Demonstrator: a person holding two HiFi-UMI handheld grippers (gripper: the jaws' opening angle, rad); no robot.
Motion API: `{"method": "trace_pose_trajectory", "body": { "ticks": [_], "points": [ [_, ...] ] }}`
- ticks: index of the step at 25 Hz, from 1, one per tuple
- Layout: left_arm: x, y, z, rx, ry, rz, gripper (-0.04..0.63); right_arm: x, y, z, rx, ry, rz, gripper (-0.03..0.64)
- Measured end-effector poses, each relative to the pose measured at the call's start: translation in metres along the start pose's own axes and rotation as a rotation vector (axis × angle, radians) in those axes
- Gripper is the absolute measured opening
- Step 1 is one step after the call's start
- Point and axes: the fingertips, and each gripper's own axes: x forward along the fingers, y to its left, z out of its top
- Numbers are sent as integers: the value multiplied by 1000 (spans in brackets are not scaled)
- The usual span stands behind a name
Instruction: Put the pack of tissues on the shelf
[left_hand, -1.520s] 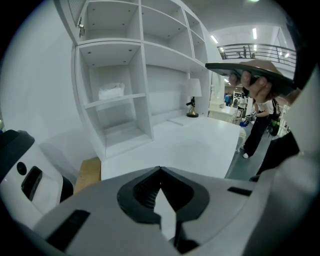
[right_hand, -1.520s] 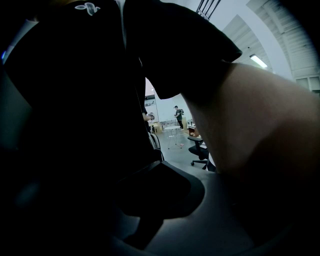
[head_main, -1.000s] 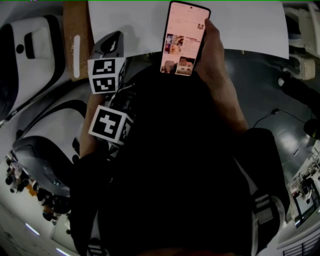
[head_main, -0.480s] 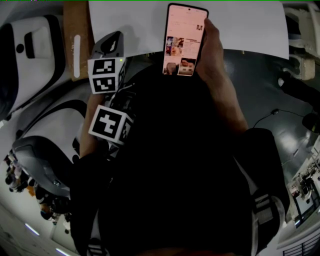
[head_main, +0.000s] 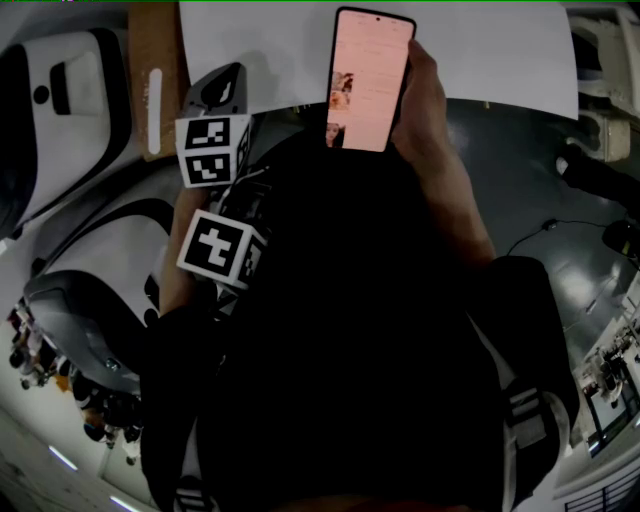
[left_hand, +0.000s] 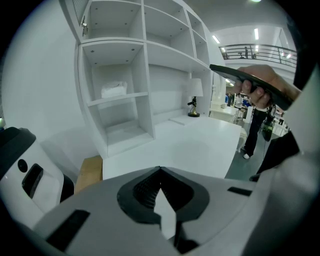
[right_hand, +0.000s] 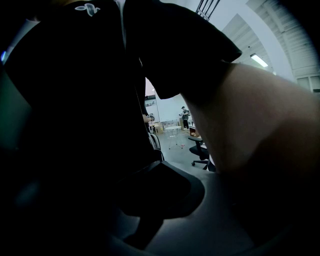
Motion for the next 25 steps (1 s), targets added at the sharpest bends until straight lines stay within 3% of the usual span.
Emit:
{"method": "trace_pose_trajectory", "body": {
  "ticks": [25],
  "points": [
    [-3, 2, -7, 2, 3, -1, 11, 3, -5, 0, 5, 0, 7, 15]
  ]
}}
